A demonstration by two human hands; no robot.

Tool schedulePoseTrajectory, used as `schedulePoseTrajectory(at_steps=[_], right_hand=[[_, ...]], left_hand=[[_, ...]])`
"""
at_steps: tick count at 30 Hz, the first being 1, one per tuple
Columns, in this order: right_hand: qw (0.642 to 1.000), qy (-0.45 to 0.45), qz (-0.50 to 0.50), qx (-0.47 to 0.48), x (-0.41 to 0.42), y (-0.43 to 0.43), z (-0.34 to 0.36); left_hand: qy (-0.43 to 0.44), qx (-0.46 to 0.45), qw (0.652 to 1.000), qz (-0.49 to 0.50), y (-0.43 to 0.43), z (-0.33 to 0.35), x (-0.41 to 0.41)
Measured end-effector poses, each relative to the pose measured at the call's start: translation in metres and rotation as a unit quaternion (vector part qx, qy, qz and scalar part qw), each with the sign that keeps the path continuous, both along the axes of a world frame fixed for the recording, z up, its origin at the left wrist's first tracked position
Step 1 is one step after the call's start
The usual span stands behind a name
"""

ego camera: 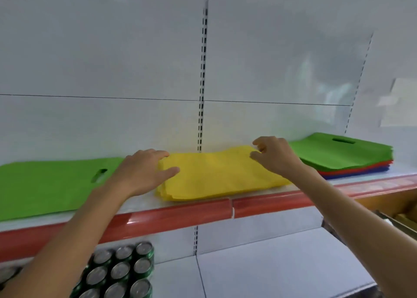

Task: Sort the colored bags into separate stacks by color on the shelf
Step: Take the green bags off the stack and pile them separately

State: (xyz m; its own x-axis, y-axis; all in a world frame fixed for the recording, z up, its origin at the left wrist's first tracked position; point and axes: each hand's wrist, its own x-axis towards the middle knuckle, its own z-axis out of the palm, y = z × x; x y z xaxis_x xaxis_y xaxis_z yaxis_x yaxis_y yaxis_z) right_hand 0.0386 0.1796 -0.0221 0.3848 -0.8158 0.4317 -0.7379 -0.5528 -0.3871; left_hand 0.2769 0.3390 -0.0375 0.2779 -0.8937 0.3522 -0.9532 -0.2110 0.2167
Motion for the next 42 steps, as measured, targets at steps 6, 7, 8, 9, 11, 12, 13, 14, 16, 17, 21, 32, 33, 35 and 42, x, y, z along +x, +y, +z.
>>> schedulePoseTrajectory(at_steps=[6,7,8,9,11,12,13,14,16,17,21,32,33,35,42], right_hand=[[1.000,0.009,-0.026,0.010,-0.090,-0.044,0.005],[1.000,0.011,-0.026,0.013,-0.101,-0.052,0.007],[1.000,0.011,-0.025,0.012,-0.110,-0.060,0.008],[1.000,0.008,-0.025,0.007,-0.119,-0.068,0.008],[1.000,-0.004,-0.026,-0.002,-0.132,-0.083,0.007],[1.000,-0.004,-0.026,-0.001,-0.138,-0.090,0.007],[1.000,-0.001,-0.026,0.002,-0.143,-0.096,0.008],[1.000,0.004,-0.027,0.004,-0.149,-0.102,0.009],[0.999,0.011,-0.032,-0.001,-0.164,-0.118,0.011],[0.999,0.011,-0.035,-0.007,-0.173,-0.126,0.013],[0.999,0.025,-0.034,-0.013,-0.203,-0.160,0.013],[0.996,0.068,-0.041,-0.033,-0.299,-0.279,0.031],[0.996,0.070,-0.044,-0.034,-0.306,-0.289,0.033],[0.995,0.079,-0.048,-0.032,-0.315,-0.308,0.034],[0.992,0.120,-0.027,0.011,-0.303,-0.348,0.021]], left_hand=[[0.009,-0.010,1.000,-0.025,-0.062,0.004,-0.084],[0.010,-0.008,1.000,-0.028,-0.071,0.006,-0.096],[0.011,-0.009,0.999,-0.031,-0.081,0.007,-0.106],[0.011,-0.012,0.999,-0.035,-0.091,0.009,-0.116],[0.009,-0.015,0.999,-0.042,-0.109,0.013,-0.131],[0.008,-0.017,0.999,-0.045,-0.119,0.014,-0.137],[0.004,-0.019,0.999,-0.050,-0.129,0.017,-0.143],[-0.002,-0.022,0.998,-0.056,-0.140,0.020,-0.151],[-0.008,-0.017,0.997,-0.073,-0.160,0.020,-0.172],[-0.010,-0.008,0.996,-0.083,-0.170,0.018,-0.185],[-0.028,0.018,0.995,-0.097,-0.207,0.010,-0.228],[-0.011,0.105,0.988,0.112,-0.311,0.000,-0.290],[-0.004,0.110,0.986,0.127,-0.317,-0.003,-0.293],[0.014,0.130,0.982,0.136,-0.329,-0.012,-0.296],[0.035,0.162,0.981,0.100,-0.337,-0.013,-0.306]])
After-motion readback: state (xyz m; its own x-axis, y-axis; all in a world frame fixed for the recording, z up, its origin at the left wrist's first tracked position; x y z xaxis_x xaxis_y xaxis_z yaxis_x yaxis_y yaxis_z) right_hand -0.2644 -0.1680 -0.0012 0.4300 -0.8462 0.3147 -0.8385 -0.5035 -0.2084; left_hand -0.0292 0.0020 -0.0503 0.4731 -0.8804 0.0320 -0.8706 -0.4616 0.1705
